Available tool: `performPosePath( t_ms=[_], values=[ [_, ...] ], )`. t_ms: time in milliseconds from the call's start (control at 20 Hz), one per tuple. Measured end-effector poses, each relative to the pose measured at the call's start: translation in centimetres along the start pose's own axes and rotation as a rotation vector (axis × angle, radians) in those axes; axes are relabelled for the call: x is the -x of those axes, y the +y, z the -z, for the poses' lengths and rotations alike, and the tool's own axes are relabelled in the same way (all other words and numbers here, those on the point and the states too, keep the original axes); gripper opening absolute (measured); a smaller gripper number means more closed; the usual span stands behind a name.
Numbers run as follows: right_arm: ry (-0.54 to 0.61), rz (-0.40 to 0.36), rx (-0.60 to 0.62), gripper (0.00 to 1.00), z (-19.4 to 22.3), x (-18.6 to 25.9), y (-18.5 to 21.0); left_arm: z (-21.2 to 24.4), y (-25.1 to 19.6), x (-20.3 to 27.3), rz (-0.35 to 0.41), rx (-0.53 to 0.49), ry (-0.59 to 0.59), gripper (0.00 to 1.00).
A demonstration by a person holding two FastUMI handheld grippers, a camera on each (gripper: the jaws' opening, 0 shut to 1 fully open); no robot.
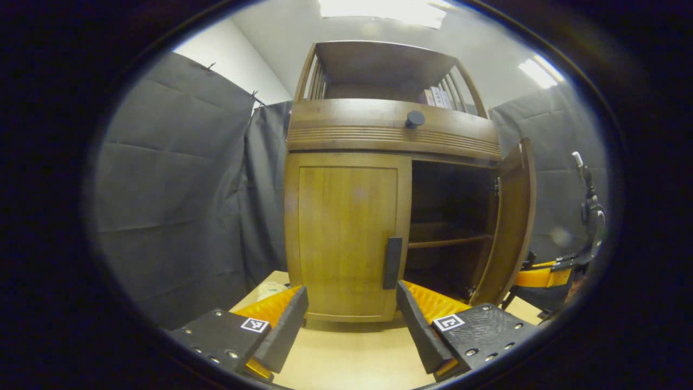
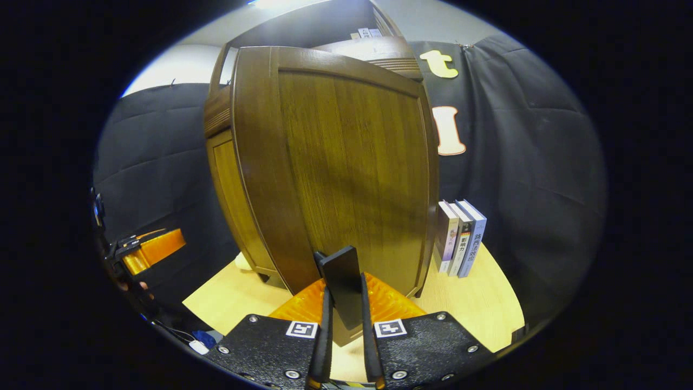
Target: Open the right door of the double-door shoe cabinet with the right hand, and open the left door with the left hand.
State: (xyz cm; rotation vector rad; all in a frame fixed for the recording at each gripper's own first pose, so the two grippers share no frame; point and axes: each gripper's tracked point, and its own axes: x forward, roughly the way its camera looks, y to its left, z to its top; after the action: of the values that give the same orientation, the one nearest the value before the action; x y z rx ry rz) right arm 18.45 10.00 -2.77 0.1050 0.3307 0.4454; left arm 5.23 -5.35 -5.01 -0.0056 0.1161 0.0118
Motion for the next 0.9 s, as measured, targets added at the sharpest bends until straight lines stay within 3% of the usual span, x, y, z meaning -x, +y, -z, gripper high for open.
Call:
performPosePath(
  t_ms=[50,200,250,300,500,550,900],
  values=[
    [0.003,-0.013,0.001,0.24,0.0,0.0,-0.1,-0.3,-1.2,-0.3,0.000,0.007,-0.002,1.00],
    [0.002,-0.051,0.018,0.24,0.0,0.1,-0.1,-0.7,-4.4,-0.7,-0.012,0.011,-0.007,0.87],
    [0.003,-0.064,0.019,0.24,-0.1,0.2,-0.2,-0.8,-5.4,-0.7,-0.017,0.007,-0.011,0.87],
    [0.003,-0.076,0.016,0.24,-0.2,0.2,-0.1,-0.9,-6.2,-0.2,-0.022,0.002,-0.016,1.00],
    [0.003,-0.140,0.015,0.24,-0.2,0.6,-0.2,-0.1,-9.3,1.1,-0.062,-0.006,-0.030,1.00],
    [0.006,-0.149,0.020,0.24,-0.3,0.8,-0.4,-0.1,-9.9,1.4,-0.076,0.001,-0.031,0.94],
    [0.018,-0.170,-0.003,0.19,-0.2,1.5,-1.7,1.4,-12.8,3.4,-0.160,0.023,-0.025,0.97]
  ],
)
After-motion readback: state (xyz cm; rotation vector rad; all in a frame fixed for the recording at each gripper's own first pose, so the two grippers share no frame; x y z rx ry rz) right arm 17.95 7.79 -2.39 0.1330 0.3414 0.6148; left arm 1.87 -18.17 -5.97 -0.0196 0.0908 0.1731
